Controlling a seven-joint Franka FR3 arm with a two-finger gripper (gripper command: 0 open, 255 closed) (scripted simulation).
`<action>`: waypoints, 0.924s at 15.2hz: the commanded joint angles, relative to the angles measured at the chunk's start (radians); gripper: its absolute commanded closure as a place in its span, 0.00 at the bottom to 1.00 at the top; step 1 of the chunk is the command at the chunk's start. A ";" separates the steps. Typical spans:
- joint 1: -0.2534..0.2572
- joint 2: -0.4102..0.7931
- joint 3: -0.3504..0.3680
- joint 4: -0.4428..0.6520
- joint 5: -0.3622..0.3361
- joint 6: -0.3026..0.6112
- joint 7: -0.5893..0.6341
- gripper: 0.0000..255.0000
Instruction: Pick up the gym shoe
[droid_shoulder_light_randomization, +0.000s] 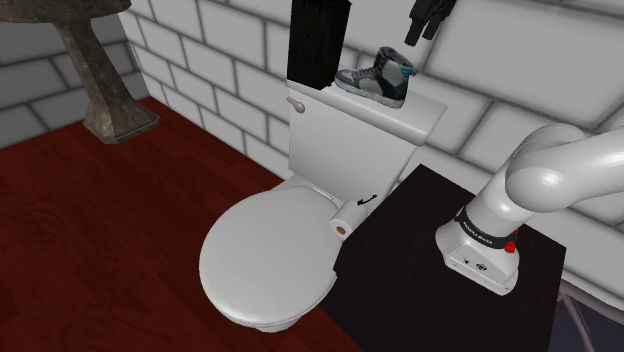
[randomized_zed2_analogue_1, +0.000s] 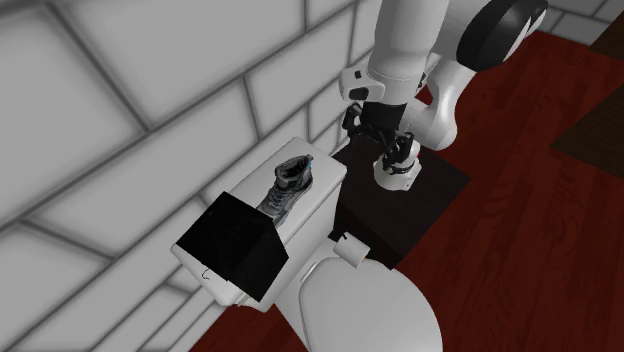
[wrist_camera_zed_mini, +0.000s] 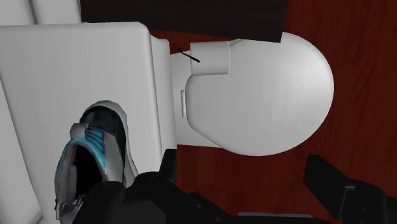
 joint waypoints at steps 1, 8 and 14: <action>0.000 0.000 0.000 0.000 0.000 0.000 0.000 0.00; -0.080 0.148 -0.022 0.005 -0.071 0.183 0.038 0.00; -0.145 0.289 -0.047 0.045 -0.131 0.321 0.082 0.00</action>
